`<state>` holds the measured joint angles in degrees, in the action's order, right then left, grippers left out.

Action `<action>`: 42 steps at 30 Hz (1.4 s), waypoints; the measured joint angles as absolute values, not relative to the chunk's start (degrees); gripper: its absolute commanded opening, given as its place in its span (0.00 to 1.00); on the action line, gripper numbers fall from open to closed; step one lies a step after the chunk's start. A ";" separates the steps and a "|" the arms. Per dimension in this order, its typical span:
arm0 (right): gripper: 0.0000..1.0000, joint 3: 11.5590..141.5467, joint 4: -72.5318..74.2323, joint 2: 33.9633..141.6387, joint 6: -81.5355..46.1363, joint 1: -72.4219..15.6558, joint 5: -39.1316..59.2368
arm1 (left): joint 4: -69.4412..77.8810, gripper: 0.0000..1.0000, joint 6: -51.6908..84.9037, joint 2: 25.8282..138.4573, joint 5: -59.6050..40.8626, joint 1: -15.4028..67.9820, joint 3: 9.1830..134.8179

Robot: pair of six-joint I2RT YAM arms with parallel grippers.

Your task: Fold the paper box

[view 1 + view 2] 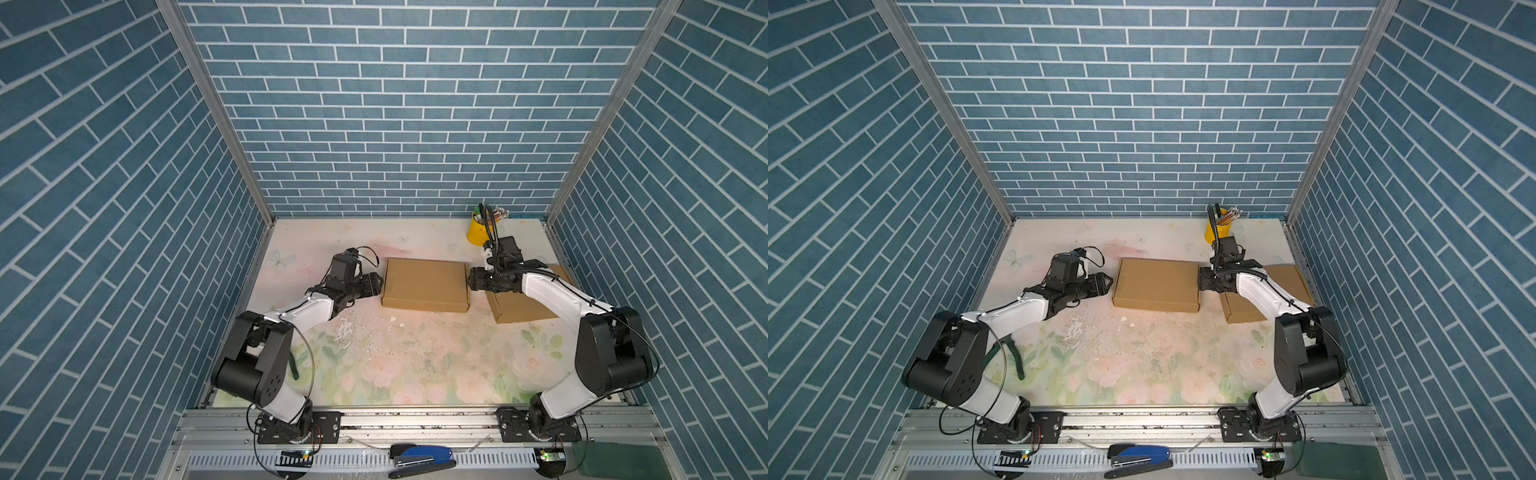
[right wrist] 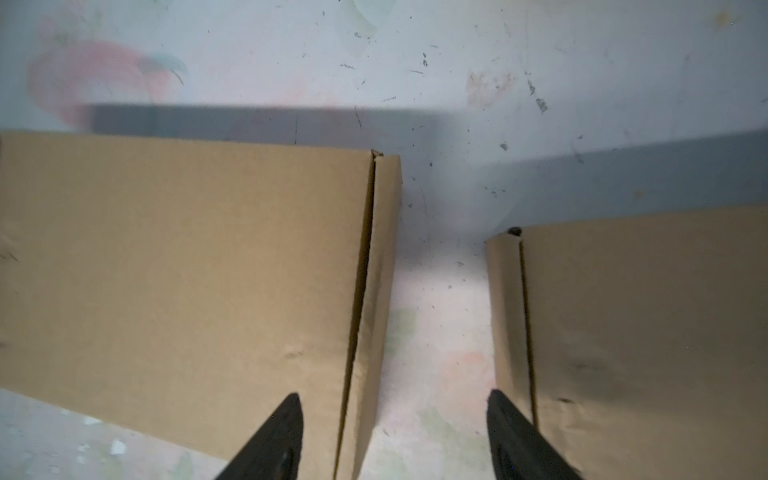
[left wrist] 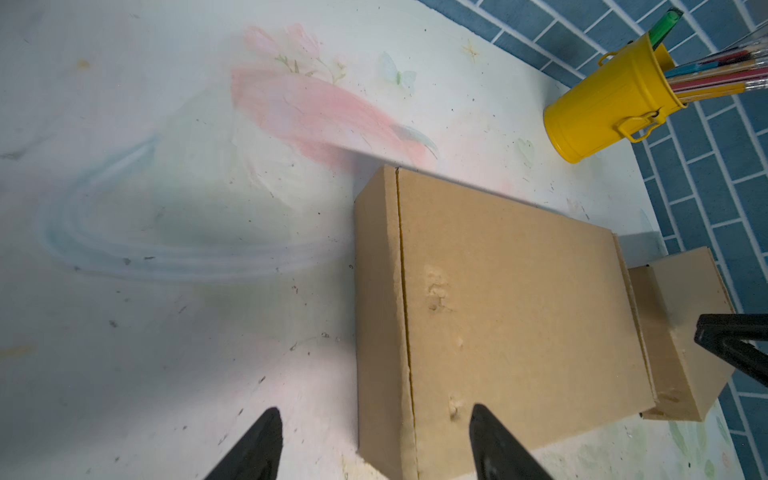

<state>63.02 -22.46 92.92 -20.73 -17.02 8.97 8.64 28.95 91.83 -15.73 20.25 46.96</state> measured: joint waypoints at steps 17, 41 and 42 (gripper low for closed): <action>0.52 62.61 -14.37 97.36 -29.56 -15.79 25.02 | 13.50 0.72 29.74 96.16 -18.92 23.88 49.01; 0.66 25.80 14.35 65.34 -15.07 1.06 -24.29 | 19.00 0.87 -3.75 59.33 31.46 15.46 20.43; 0.66 25.15 16.73 67.09 -14.94 1.08 -23.97 | 21.32 0.88 -3.75 60.49 31.18 14.06 18.63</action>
